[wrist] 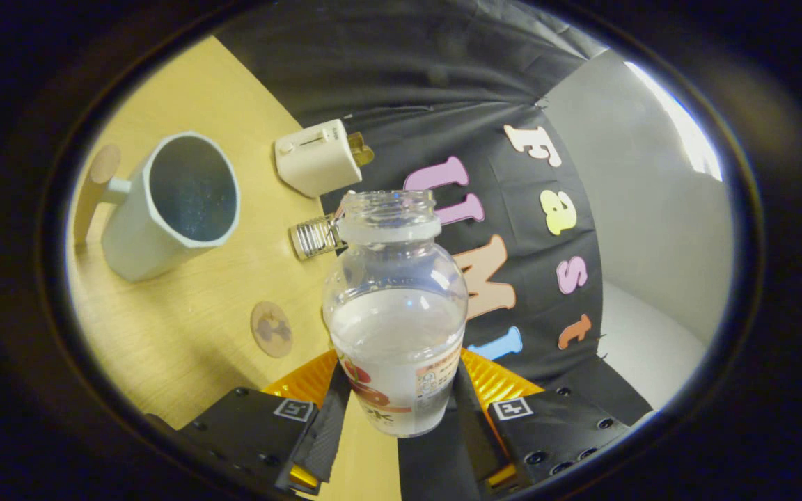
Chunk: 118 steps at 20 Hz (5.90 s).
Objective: Take the bottle from table, then pour the juice into the cup, finally place the bottle on the coaster
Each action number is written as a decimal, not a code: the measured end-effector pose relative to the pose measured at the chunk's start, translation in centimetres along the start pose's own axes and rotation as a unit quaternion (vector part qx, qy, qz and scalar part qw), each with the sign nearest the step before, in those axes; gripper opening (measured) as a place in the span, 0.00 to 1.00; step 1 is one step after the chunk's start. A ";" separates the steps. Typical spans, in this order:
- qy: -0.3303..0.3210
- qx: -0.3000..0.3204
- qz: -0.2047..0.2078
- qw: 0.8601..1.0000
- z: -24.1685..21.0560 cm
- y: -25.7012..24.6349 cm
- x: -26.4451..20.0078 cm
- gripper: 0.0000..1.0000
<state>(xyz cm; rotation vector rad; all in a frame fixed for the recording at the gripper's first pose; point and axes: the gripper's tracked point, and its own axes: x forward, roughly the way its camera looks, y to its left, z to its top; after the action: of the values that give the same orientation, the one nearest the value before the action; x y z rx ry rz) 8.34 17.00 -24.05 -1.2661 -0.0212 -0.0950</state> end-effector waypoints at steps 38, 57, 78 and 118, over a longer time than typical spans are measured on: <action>-0.070 -0.214 -0.065 0.972 4.0 0.7 0.0 0.77; -0.102 -0.274 -0.100 0.951 6.3 -1.4 -1.0 0.77; -0.141 -0.340 -0.139 0.919 8.8 -2.2 -1.1 0.77; 0.008 0.036 0.103 0.994 1.5 2.7 0.6 0.77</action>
<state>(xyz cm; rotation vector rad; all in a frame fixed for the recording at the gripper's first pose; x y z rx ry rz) 9.23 19.13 -26.09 -1.1879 0.1182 0.0730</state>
